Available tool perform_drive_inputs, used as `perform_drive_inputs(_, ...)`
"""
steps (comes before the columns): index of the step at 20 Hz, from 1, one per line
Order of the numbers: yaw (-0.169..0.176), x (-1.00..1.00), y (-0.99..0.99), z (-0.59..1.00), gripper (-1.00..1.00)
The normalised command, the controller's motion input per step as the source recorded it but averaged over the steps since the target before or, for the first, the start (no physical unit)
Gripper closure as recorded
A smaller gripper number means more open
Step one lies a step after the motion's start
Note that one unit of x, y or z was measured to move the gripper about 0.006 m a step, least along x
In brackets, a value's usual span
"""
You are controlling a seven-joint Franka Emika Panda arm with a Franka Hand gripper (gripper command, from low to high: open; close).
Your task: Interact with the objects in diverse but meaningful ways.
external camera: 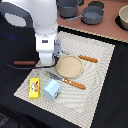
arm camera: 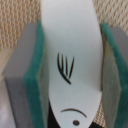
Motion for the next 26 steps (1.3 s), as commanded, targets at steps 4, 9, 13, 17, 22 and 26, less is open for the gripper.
perform_drive_inputs(4,0.046,-0.05,0.03,1.0,1.0)
perform_drive_inputs(9,0.0,0.08,0.01,1.0,1.0)
perform_drive_inputs(13,0.0,0.37,0.04,1.0,1.0)
perform_drive_inputs(17,0.0,0.58,0.39,0.9,1.0)
perform_drive_inputs(22,0.004,0.6,0.6,0.76,1.0)
perform_drive_inputs(26,0.0,0.65,0.57,0.7,1.0)
